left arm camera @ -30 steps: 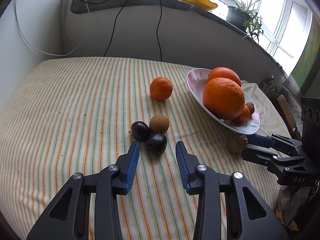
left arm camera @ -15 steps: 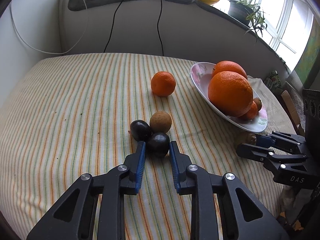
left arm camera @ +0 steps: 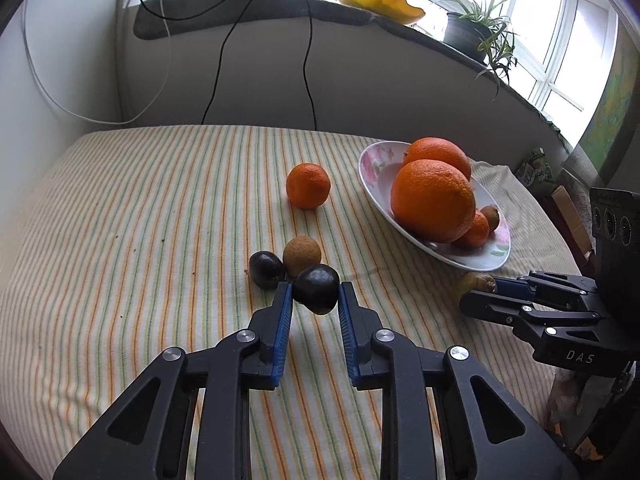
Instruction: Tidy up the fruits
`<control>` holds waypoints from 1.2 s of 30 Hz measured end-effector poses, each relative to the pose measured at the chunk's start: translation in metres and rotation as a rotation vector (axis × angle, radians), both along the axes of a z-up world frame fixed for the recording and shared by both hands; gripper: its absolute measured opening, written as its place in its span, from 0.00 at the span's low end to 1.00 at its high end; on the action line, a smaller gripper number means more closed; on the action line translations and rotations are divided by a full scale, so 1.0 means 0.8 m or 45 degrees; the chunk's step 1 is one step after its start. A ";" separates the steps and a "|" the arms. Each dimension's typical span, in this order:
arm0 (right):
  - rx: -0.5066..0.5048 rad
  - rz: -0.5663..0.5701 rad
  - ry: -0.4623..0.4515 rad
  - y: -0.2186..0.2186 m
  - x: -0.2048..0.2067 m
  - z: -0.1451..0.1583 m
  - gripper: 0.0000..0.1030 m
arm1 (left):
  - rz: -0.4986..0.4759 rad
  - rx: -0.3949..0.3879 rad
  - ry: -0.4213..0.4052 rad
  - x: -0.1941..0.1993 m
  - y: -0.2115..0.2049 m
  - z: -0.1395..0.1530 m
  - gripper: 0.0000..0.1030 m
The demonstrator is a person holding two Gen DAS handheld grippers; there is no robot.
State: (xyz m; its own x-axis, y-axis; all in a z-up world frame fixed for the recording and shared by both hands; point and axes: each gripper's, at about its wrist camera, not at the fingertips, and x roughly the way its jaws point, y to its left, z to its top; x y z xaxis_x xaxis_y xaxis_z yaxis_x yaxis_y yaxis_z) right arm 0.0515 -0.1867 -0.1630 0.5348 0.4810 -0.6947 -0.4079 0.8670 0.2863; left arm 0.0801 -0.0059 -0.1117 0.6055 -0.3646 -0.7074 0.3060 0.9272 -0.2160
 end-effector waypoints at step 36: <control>0.051 -0.169 -0.177 -0.109 0.004 0.058 0.31 | -0.231 -0.028 -0.129 0.016 -0.135 0.060 0.21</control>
